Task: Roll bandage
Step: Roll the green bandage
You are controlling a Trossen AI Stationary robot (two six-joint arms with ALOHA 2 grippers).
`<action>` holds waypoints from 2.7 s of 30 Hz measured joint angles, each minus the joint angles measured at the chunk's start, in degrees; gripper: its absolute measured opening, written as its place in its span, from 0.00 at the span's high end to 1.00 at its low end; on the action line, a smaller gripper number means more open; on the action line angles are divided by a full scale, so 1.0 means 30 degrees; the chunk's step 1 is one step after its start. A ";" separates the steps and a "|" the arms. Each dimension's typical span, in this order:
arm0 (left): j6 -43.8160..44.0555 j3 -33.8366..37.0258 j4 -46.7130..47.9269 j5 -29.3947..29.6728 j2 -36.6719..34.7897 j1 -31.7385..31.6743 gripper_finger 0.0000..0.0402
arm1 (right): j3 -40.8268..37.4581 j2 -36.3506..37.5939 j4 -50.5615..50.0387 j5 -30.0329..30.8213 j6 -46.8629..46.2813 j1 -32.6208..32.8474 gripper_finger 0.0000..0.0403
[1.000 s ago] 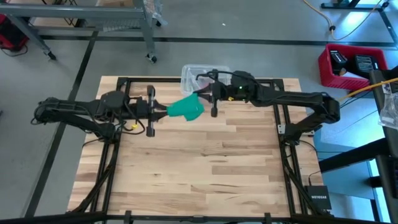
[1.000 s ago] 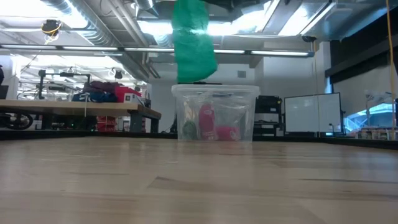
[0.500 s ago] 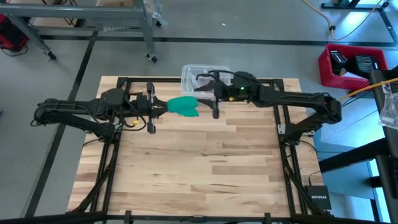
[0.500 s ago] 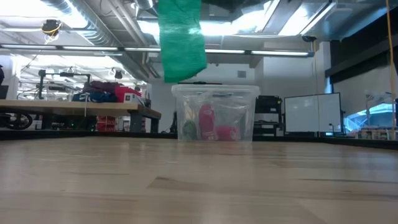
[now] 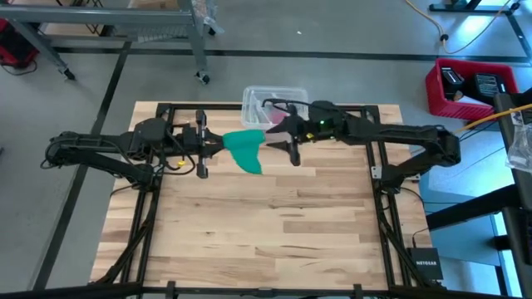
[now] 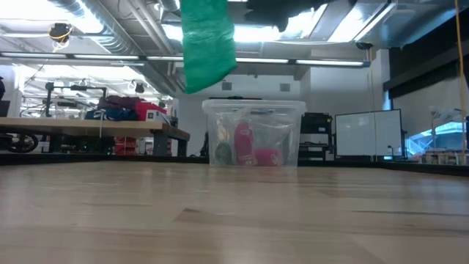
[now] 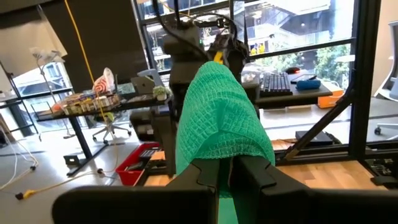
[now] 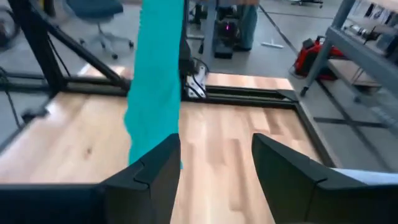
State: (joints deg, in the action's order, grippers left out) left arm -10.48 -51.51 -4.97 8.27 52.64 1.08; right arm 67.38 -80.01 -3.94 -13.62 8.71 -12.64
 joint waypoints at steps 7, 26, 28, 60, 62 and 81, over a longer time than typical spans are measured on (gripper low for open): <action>-0.0132 0.0000 0.0270 0.0000 0.0000 0.0000 0.97 | -0.0607 -0.0980 0.1570 -0.1398 -0.2327 0.0796 0.50; -0.0055 0.0007 0.0549 -0.0085 0.0000 0.0015 0.97 | -0.0607 -0.3997 0.6488 0.4529 -0.1293 0.2830 0.50; -0.0014 0.0007 0.0601 -0.0131 0.0007 0.0015 0.97 | -0.0607 -0.4245 0.6982 0.4535 -0.1042 0.2834 0.50; -0.0708 0.0025 -0.2186 -0.4010 -0.1568 0.4223 0.97 | -0.0877 -0.2055 0.2482 0.2853 0.3127 0.0095 1.00; -0.1625 0.0022 -0.2662 -0.2268 -0.1757 0.3994 0.97 | -0.0899 -0.2055 0.2438 0.2145 0.2600 0.0263 1.00; -0.8233 0.0022 -0.0270 0.8238 -0.1931 0.1255 0.97 | -0.0920 -0.0889 -0.0258 0.2394 0.0233 0.3357 0.99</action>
State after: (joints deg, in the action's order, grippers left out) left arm -35.18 -51.44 -5.78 32.99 46.85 4.85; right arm 64.62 -82.67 -4.71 -6.43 9.41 -2.57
